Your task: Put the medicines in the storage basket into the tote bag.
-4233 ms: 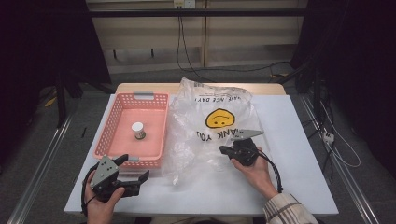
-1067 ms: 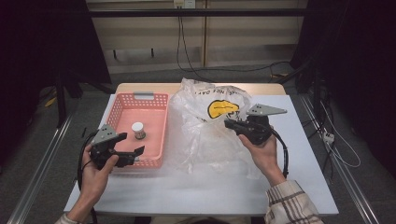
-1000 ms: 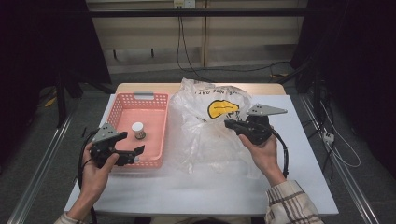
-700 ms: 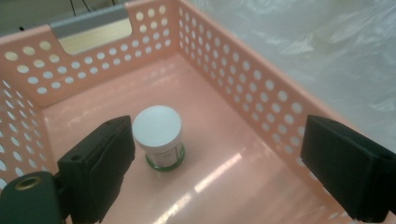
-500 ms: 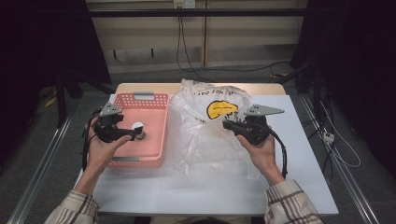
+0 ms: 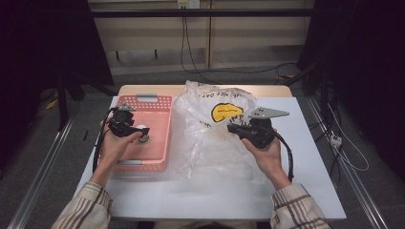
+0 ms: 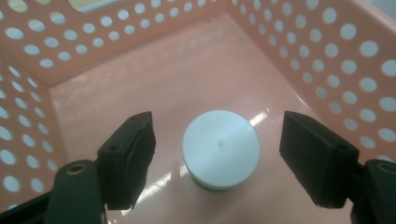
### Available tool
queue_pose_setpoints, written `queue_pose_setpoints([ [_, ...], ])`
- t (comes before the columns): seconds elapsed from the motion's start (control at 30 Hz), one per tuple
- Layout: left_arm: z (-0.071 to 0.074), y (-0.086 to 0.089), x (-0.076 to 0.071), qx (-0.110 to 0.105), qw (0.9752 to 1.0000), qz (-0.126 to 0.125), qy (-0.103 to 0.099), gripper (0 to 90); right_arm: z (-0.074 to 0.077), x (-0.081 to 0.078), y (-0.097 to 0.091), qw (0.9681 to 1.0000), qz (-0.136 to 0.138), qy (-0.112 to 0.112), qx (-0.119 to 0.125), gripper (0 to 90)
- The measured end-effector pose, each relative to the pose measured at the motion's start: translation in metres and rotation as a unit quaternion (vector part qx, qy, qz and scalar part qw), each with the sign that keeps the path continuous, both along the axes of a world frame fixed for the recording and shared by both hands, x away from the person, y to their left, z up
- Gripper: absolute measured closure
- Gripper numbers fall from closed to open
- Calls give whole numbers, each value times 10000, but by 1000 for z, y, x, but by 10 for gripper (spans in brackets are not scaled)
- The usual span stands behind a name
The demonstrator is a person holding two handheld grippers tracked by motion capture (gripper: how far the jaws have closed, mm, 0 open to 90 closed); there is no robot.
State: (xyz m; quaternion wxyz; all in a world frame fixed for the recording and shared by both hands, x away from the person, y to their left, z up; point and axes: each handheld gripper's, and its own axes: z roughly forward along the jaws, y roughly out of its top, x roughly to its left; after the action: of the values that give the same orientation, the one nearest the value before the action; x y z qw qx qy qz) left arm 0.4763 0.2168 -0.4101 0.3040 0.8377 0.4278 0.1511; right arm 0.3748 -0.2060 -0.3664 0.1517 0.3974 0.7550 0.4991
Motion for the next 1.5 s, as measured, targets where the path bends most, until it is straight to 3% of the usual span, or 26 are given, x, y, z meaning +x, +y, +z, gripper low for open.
queue_pose_setpoints([
  [0.2,-4,-3,1,177,9997,-7,137,368,-1,0,1,10000,41,-15,-19,900],
  [0.3,-8,-4,2,289,9992,-95,268,503,-1,0,1,10000,32,-12,-28,900],
  [0.47,-6,-5,2,345,9991,14,264,508,-2,1,2,10000,34,13,-38,900],
  [0.57,-3,-3,0,195,9997,67,161,511,-2,1,1,10000,29,13,-38,900],
  [0.73,11,-3,-7,-17,9997,-82,-219,511,-2,1,1,10000,9,18,-32,900],
  [1.1,35,1,-27,-658,9961,-110,-586,511,-2,1,0,10000,1,15,-23,900],
  [1.27,43,0,-38,-658,9948,-205,-744,511,-2,1,0,10000,-6,12,-26,900],
  [1.5,56,2,-53,-870,9919,-222,-895,511,-2,1,0,10000,1,12,-42,900],
])
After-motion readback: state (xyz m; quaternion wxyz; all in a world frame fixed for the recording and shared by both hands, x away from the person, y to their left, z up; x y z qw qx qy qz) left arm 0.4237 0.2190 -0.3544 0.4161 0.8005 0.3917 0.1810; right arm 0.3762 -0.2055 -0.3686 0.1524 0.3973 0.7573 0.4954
